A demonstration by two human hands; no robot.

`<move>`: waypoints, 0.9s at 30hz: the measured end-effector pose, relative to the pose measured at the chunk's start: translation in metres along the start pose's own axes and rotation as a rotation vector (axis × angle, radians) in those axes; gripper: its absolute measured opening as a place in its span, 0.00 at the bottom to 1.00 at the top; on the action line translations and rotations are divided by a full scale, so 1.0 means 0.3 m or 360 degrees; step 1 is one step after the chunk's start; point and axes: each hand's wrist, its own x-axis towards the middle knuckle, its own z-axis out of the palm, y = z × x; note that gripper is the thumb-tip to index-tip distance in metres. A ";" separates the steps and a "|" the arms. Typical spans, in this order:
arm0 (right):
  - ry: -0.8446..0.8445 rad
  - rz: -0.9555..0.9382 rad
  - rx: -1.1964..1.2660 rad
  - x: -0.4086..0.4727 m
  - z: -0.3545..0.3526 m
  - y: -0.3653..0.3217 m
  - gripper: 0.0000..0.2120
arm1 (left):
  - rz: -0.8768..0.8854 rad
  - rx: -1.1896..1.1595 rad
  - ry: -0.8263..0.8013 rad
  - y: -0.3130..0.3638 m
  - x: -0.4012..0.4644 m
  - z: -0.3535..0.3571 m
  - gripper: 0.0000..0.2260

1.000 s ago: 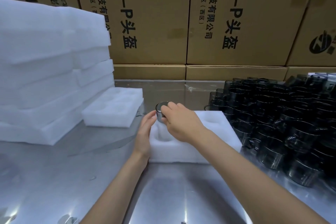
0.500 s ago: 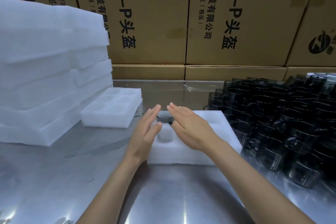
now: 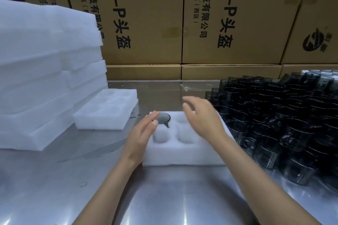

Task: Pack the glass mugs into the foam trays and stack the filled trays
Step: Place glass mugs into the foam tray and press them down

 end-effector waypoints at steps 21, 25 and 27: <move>0.0521 0.0214 -0.0453 0.150 -0.123 0.176 0.11 | 0.0001 -0.0375 0.0106 -0.016 0.015 0.026 0.19; 0.0337 -0.0322 -0.0236 0.051 -0.096 0.069 0.07 | -0.0010 -0.0350 0.0111 -0.017 0.015 0.028 0.13; 0.0186 -0.0406 -0.0253 0.010 -0.068 0.042 0.06 | -0.0011 -0.0316 0.0117 -0.015 0.016 0.029 0.14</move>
